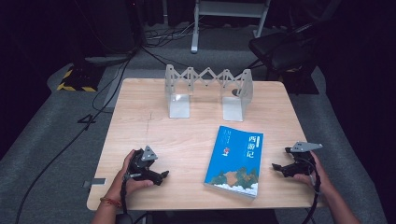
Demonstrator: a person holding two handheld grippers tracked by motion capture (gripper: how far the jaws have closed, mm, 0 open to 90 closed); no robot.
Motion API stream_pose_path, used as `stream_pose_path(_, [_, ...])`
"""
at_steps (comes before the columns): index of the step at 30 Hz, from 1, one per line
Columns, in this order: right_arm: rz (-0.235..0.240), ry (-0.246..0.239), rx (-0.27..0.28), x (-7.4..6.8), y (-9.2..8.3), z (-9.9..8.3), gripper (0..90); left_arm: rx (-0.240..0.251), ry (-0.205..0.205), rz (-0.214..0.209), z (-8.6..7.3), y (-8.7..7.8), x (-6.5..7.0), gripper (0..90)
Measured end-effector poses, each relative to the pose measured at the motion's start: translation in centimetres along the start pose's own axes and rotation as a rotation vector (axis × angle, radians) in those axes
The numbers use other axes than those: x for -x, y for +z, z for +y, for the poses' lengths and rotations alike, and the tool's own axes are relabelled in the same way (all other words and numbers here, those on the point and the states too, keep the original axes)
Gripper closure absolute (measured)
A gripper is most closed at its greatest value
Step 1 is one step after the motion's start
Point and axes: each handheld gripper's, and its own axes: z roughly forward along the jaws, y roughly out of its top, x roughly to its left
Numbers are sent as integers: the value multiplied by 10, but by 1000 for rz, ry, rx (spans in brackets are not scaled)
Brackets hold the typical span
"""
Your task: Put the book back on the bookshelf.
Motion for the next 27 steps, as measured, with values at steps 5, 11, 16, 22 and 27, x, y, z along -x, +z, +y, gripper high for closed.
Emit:
stream_pose_path(5, [11, -4, -1, 1, -2, -2, 13, -9, 7, -5, 1, 0, 8, 2])
stream_pose_path(11, [17, -6, -11, -1, -5, -2, 55, -14, 15, -11, 7, 5, 16, 1])
stream_pose_path(16, [53, -36, 20, -8, -6, -1, 177, -18, 40, -39, 10, 8, 28, 2])
stream_pose_path(22, [108, -106, 0, -29, -2, 11, 218, -20, 97, -86, 17, 14, 46, 2])
stream_pose_path(27, [137, -146, -25, -44, 5, 19, 227, -14, 106, -93, 18, 16, 53, 2])
